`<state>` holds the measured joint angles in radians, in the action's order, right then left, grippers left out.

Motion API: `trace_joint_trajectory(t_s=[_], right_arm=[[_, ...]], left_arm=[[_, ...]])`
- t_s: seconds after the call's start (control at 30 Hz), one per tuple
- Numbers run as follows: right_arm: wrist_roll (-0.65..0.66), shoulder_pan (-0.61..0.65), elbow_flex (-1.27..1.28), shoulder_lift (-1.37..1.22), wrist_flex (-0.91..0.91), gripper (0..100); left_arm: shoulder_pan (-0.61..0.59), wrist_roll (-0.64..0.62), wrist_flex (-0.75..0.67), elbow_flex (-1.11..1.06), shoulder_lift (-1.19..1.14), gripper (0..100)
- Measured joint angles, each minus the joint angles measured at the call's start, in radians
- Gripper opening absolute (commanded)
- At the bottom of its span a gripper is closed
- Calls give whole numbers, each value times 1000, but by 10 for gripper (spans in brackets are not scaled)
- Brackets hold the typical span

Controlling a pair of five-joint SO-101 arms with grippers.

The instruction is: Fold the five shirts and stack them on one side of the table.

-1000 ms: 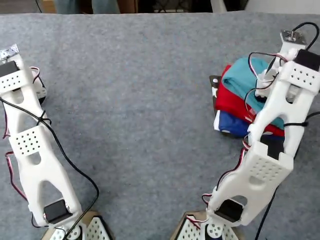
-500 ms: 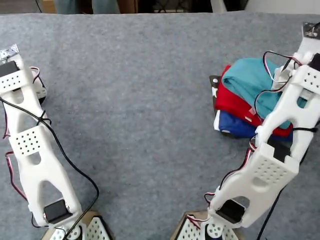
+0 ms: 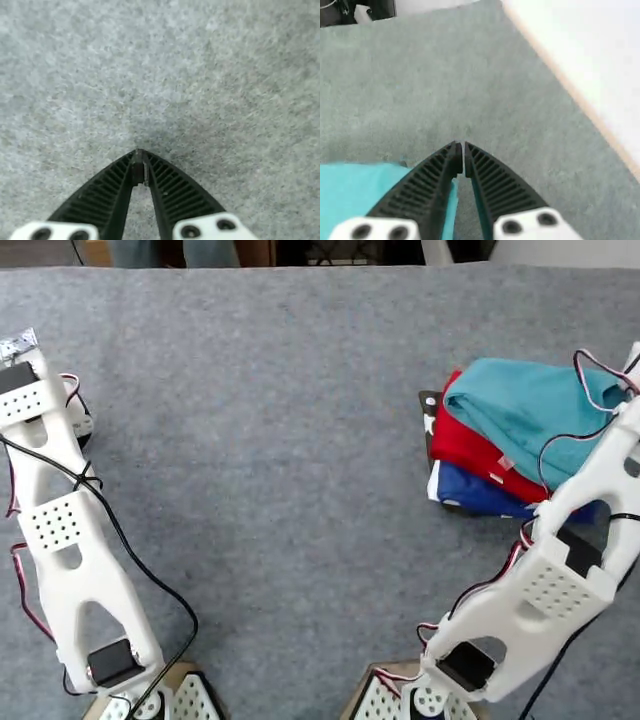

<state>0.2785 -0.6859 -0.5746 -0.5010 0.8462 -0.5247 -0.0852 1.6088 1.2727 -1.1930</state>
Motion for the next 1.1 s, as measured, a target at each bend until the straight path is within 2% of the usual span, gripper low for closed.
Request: trace_joint_trajectory(t_s=[0.2,0.27,0.57,0.7,0.97,1.1], right_arm=[[14,69,-127,32,362,16],[15,107,-153,37,402,16],[43,121,-158,-132,192,16],[64,77,-158,-247,112,16],[95,29,-158,-344,91,15],[95,41,-226,-325,166,15]], left_arm=[[0,0,0,0,0,30],[0,0,0,0,0,30],[0,0,0,0,0,30],[0,0,0,0,0,30],[0,0,0,0,0,30],[0,0,0,0,0,30]])
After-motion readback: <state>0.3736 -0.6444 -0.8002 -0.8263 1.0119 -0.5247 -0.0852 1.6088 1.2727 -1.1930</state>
